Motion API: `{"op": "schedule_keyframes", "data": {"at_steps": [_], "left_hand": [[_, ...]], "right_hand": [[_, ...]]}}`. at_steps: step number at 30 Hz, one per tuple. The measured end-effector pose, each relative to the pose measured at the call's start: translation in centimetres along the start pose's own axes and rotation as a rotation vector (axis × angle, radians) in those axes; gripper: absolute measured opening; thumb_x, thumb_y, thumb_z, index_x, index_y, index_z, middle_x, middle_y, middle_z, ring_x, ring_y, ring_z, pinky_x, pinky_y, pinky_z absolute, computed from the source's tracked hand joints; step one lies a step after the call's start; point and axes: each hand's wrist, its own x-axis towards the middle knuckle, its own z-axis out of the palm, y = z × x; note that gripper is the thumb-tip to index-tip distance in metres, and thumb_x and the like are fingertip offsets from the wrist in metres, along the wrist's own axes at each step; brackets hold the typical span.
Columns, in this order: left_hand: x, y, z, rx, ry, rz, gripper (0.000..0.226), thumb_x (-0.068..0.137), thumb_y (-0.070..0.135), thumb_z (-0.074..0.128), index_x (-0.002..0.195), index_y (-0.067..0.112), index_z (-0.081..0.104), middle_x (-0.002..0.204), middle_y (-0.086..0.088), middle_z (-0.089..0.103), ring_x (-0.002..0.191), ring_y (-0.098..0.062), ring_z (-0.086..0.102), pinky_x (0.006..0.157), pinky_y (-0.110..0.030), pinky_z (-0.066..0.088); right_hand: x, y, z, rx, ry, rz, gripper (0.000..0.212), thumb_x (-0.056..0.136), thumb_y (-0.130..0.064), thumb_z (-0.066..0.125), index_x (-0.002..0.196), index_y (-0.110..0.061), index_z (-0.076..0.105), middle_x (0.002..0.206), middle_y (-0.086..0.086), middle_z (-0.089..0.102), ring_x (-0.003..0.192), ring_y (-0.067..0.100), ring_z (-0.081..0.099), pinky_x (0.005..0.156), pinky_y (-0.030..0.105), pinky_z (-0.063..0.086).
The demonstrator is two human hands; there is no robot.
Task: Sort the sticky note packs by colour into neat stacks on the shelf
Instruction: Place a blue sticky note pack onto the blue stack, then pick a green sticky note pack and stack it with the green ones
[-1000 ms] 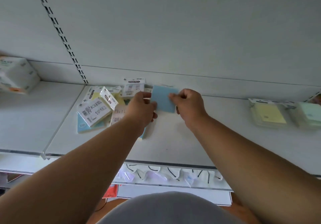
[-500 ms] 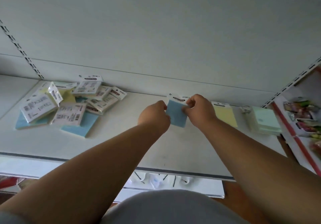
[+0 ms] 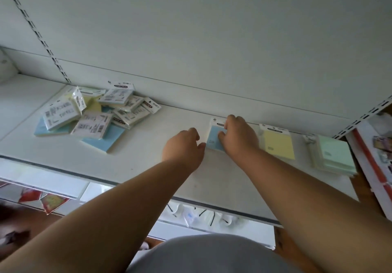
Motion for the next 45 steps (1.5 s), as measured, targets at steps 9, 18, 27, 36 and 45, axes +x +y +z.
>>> {"op": "schedule_keyframes", "data": {"at_steps": [9, 18, 27, 36, 45], "left_hand": [[-0.1, -11.4, -8.9, -0.015, 0.133, -0.124, 0.017, 0.086, 0.037, 0.051, 0.099, 0.029, 0.058, 0.097, 0.004, 0.065, 0.083, -0.021, 0.059, 0.065, -0.028, 0.04], [0.8, -22.5, -15.1, 0.185, 0.111, -0.114, 0.055, 0.078, 0.053, 0.062, 0.121, 0.019, 0.053, 0.12, -0.007, 0.051, 0.11, -0.029, 0.047, 0.093, -0.041, 0.042], [1.2, -22.9, -16.5, -0.142, 0.095, 0.046, 0.017, 0.083, 0.04, 0.06, 0.09, 0.027, 0.053, 0.077, 0.012, 0.055, 0.08, -0.02, 0.056, 0.061, -0.027, 0.04], [1.3, -17.9, -15.5, -1.24, -0.103, -0.223, 0.027, 0.079, 0.003, 0.062, 0.102, 0.017, 0.058, 0.089, -0.004, 0.074, 0.078, -0.023, 0.073, 0.056, -0.029, 0.053], [-0.4, -9.0, -8.7, -1.174, -0.337, -0.255, 0.009, 0.084, 0.002, 0.062, 0.083, 0.011, 0.061, 0.075, -0.009, 0.066, 0.062, -0.021, 0.063, 0.053, -0.03, 0.047]], "right_hand": [[-0.5, -13.4, 3.7, 0.296, -0.097, -0.239, 0.015, 0.088, -0.031, 0.058, 0.093, -0.018, 0.056, 0.093, 0.0, 0.059, 0.081, 0.02, 0.055, 0.069, 0.032, 0.046], [0.0, -27.2, 8.3, 0.553, -0.294, -0.005, 0.019, 0.089, -0.022, 0.052, 0.099, -0.016, 0.067, 0.099, 0.004, 0.068, 0.085, 0.025, 0.066, 0.076, 0.038, 0.056], [-0.4, -30.1, 5.8, 1.312, -0.376, 0.464, 0.025, 0.086, -0.003, 0.048, 0.087, -0.014, 0.071, 0.064, 0.001, 0.068, 0.038, 0.011, 0.046, 0.042, 0.018, 0.033], [-3.4, -23.5, 4.8, 0.999, -0.292, 0.461, 0.034, 0.086, -0.044, 0.062, 0.077, -0.011, 0.066, 0.062, 0.0, 0.062, 0.044, 0.017, 0.048, 0.043, 0.023, 0.035], [-6.2, -10.5, 0.7, 1.208, 0.066, 0.532, 0.009, 0.082, -0.018, 0.07, 0.075, -0.014, 0.065, 0.066, 0.005, 0.062, 0.045, 0.013, 0.049, 0.042, 0.022, 0.037]]}}
